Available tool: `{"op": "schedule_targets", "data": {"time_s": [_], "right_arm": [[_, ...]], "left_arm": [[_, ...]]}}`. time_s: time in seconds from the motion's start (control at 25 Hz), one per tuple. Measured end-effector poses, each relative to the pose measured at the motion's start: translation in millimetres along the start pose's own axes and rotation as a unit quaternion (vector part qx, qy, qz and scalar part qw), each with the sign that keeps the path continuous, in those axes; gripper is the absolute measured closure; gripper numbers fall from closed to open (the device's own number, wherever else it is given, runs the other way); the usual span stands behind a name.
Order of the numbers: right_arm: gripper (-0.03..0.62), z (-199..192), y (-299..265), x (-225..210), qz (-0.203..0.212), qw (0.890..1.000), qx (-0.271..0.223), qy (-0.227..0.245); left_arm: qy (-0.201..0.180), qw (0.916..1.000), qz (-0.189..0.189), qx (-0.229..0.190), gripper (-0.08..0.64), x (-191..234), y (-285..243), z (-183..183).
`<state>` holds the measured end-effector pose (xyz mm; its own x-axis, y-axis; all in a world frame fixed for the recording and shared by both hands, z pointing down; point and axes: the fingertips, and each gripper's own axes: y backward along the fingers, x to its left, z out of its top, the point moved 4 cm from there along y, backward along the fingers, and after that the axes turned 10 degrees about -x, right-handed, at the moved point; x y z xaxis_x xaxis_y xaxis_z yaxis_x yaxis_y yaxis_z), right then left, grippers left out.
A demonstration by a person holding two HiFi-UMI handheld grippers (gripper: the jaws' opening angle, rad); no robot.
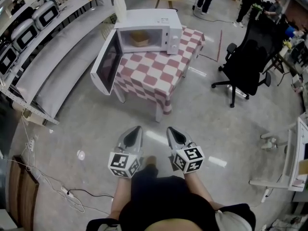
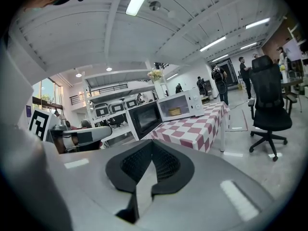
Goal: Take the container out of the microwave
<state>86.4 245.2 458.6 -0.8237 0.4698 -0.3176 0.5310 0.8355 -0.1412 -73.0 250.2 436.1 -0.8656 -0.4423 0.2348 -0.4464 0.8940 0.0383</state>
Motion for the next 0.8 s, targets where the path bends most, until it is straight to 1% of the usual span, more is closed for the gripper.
{"op": "schedule_targets", "data": {"time_s": [0.32,0.52,0.8], "right_arm": [[0.592,3.5,-41.1,-6.3,-0.024,1.0,0.003,0.004],[0.592,-0.6,-55.7,-9.6,-0.04,0.999,0.004,0.001],[0.592,-6.5,-65.3,-4.0,-0.048,0.999,0.004,-0.006]], "left_arm": [[-0.003,0.9999,-0.011,0.007,0.549,39.5,-29.9,4.1],[-0.002,0.9997,-0.02,0.011,0.549,54.3,-40.1,2.0],[-0.002,0.9995,-0.027,0.017,0.549,66.4,-40.6,0.5]]}}
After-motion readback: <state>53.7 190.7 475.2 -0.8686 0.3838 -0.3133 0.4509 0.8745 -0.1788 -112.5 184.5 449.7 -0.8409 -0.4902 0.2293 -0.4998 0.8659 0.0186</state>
